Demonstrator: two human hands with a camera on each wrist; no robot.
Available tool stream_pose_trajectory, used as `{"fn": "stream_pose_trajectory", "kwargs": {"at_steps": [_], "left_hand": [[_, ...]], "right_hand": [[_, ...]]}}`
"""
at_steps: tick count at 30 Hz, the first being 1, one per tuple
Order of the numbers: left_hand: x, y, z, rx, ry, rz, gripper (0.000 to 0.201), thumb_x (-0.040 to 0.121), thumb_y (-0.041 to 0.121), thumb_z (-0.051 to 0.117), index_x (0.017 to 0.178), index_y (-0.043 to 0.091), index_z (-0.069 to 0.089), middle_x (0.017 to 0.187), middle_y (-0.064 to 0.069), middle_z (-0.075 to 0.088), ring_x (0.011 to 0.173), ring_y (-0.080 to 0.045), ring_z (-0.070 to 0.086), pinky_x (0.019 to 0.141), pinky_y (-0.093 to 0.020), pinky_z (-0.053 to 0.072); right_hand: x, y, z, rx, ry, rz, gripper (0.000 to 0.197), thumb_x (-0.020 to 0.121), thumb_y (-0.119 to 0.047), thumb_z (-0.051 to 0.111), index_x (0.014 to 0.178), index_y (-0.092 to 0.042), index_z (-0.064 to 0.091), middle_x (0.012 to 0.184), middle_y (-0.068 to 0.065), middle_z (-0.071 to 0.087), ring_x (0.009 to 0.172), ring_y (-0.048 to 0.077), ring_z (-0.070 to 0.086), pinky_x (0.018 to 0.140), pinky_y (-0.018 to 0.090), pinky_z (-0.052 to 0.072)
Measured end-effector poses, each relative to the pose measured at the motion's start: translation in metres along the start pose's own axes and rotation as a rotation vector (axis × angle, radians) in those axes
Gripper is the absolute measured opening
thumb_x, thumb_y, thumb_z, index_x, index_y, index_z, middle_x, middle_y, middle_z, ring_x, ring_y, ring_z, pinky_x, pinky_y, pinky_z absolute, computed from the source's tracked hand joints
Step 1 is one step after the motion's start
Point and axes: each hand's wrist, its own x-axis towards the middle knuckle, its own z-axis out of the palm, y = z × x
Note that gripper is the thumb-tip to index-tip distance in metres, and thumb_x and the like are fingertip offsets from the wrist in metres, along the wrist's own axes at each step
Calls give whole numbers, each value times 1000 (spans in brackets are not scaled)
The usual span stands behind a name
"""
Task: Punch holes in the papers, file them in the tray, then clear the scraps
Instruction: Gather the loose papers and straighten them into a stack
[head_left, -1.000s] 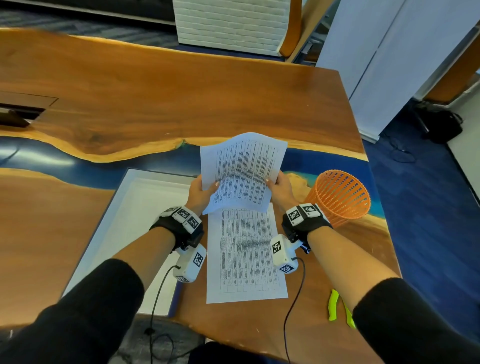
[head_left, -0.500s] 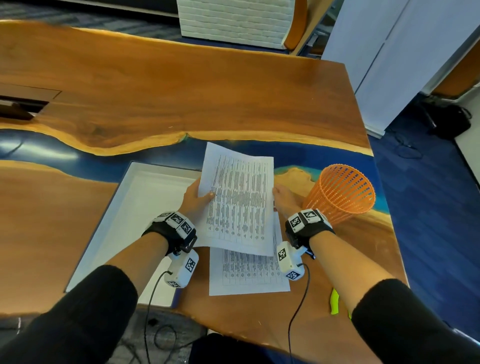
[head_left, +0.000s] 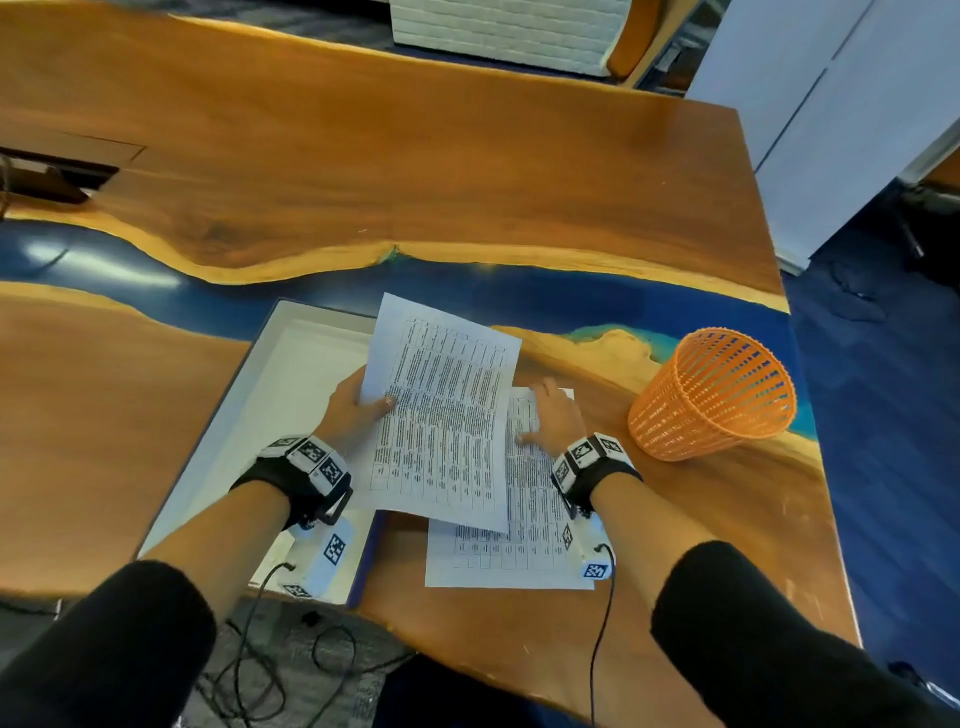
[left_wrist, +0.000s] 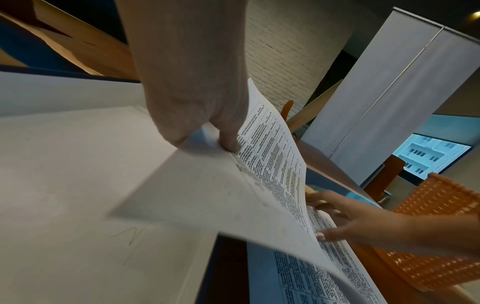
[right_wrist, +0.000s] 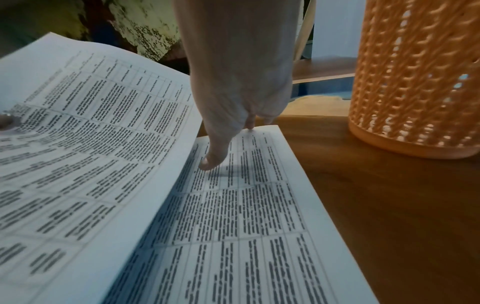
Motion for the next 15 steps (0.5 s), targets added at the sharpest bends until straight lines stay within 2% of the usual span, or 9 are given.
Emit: {"fn": "stream_pose_trajectory", "kwargs": {"at_steps": [3,5,8,12,15], "left_hand": [[-1,1,4,1,4,7,28,90,10,60,106,32,55,101,7,66,91,-13,66,79,-29,54],[-1,1,6,-3,-6,9,28,88,14,64,103,35,54,100,13,64,89,-4,64,73,-21,52],[1,-1,5,-15,-1,5,29,87,16,65,112,26,53,101,14,63,90,-4,63,73,-20,51],[4,0,4,17,13,-3,29,91,10,59,103,35,52,99,16,62,88,-1,61,73,-18,50],[7,0,0,9,13,-8,26,91,10,59,110,27,53,100,12,63,89,-3,63,74,-21,51]], "right_hand": [[13,-8,-2,-13,12,-37,81,70,-30,80,132,-4,37,138,11,38,125,30,42,102,46,40],[20,-10,-4,-53,10,-39,77,68,-29,82,127,-4,40,132,12,41,119,30,44,98,43,42],[26,-12,-8,-124,-24,-4,80,65,-33,83,125,-5,40,131,10,40,120,28,40,97,41,39],[26,-12,-7,-108,-62,65,87,61,-31,86,129,-11,36,135,7,44,126,28,39,102,50,30],[25,-6,-2,-48,-95,97,83,63,-28,84,130,-16,36,136,4,49,130,29,38,107,59,19]]}}
